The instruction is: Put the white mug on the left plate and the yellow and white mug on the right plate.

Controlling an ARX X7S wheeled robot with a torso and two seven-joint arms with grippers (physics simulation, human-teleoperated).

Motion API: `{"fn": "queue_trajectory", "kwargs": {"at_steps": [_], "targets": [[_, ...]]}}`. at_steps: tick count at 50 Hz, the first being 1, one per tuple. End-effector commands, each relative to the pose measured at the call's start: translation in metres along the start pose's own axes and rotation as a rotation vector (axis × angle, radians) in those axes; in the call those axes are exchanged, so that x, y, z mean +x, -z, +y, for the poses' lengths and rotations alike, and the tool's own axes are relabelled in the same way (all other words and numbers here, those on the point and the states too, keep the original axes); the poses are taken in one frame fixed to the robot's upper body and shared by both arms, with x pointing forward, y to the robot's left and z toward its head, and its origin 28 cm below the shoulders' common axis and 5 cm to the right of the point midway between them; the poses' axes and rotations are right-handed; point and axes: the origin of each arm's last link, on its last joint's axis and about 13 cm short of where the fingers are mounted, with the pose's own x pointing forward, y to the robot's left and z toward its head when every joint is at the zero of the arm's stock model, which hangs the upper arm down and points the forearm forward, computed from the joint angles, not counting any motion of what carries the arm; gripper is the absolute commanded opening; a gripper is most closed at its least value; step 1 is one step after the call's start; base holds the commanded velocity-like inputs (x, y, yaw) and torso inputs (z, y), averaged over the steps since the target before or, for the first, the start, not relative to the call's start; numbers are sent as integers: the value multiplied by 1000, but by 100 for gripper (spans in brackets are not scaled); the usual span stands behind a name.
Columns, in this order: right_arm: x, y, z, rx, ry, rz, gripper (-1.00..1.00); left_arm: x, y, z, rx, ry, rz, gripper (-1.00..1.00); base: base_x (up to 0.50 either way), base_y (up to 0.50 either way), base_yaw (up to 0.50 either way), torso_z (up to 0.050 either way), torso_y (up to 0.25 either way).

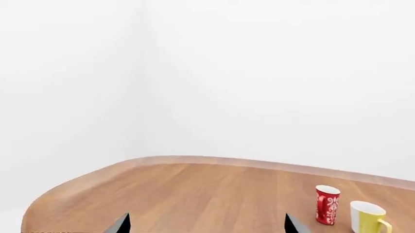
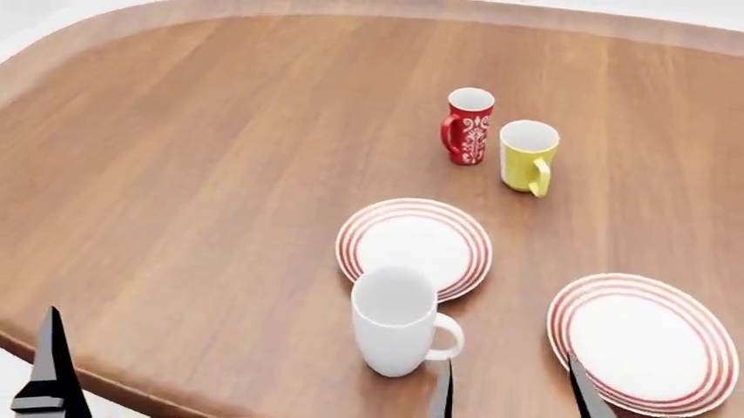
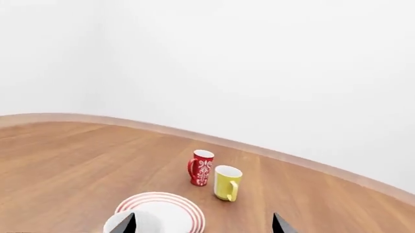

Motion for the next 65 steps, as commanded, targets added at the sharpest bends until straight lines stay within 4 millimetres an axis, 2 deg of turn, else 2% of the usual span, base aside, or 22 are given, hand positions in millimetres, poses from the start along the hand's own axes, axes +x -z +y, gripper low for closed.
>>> {"fn": "queue_trajectory", "kwargs": {"at_steps": [1, 30, 34, 36, 65], "targets": [[1, -1, 1, -10, -15, 6, 100, 0, -2, 0, -2, 4, -6, 100, 65, 15, 500, 0, 0], [3, 0, 2, 5, -8, 1, 100, -1, -1, -1, 10, 15, -13, 100, 65, 22, 500, 0, 0], [2, 0, 2, 41, -32, 5, 100, -1, -2, -1, 11, 16, -16, 100, -35, 121, 0, 0, 0], [2, -2, 2, 121, -49, -48, 100, 0, -2, 0, 10, 10, -18, 100, 48, -109, 0, 0, 0], [-3, -5, -5, 119, -14, -72, 100, 2, -9, 6, -3, -19, -35, 100, 203, -457, 0, 0, 0]]}}
